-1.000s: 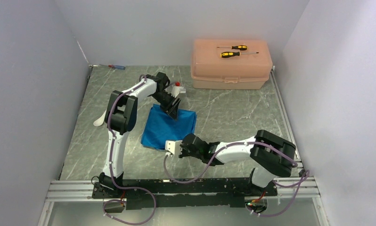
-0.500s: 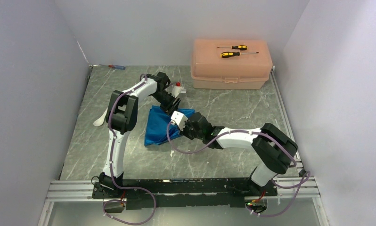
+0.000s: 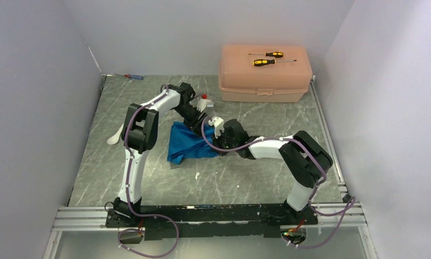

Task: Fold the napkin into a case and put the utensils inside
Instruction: Fold the lower triangle-folded napkin at the center of the board.

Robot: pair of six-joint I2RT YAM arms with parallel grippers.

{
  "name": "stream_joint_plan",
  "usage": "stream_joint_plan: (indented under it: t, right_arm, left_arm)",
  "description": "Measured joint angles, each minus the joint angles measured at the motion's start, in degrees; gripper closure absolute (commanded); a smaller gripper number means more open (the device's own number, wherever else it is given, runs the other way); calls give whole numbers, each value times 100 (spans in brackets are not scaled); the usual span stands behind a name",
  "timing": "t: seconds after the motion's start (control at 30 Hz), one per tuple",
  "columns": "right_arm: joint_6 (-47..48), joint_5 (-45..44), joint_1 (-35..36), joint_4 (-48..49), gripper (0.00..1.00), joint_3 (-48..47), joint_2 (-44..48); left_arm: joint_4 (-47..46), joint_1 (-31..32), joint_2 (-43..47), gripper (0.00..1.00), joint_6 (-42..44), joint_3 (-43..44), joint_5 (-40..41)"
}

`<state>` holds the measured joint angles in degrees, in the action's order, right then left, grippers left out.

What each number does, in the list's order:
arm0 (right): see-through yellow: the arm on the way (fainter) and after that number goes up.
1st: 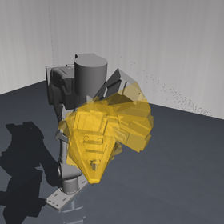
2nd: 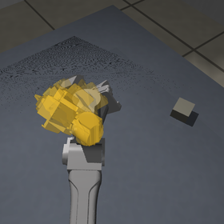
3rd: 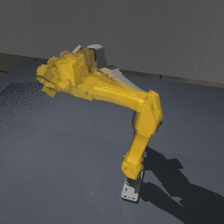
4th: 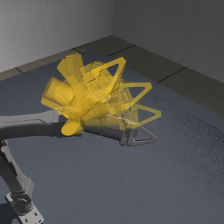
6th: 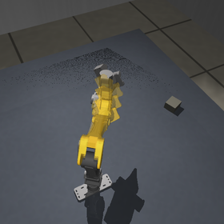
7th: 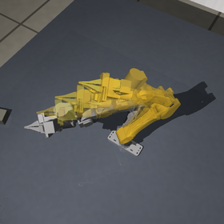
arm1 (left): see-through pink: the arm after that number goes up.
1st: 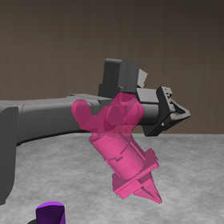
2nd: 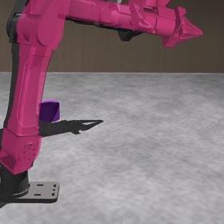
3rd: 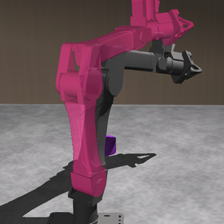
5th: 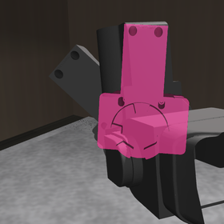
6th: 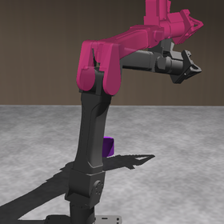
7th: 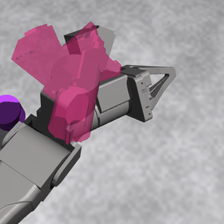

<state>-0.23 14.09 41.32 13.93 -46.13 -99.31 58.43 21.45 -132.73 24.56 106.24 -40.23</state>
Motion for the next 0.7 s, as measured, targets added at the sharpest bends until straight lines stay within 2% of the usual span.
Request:
stream_joint_plan:
  t: [0.23, 0.5, 0.7]
  right_arm:
    - [-844, 304, -236, -155, 100, -114, -103]
    - [-1311, 317, -348, -876, 100, -614, -295]
    - [-1598, 332, -446, -1307, 100, -752, -308]
  left_arm:
    - [48, 0, -2, 46, 17, 33, 2]
    - [160, -68, -20, 42, 17, 179, 55]
    - [382, -367, -20, 36, 15, 326, -24]
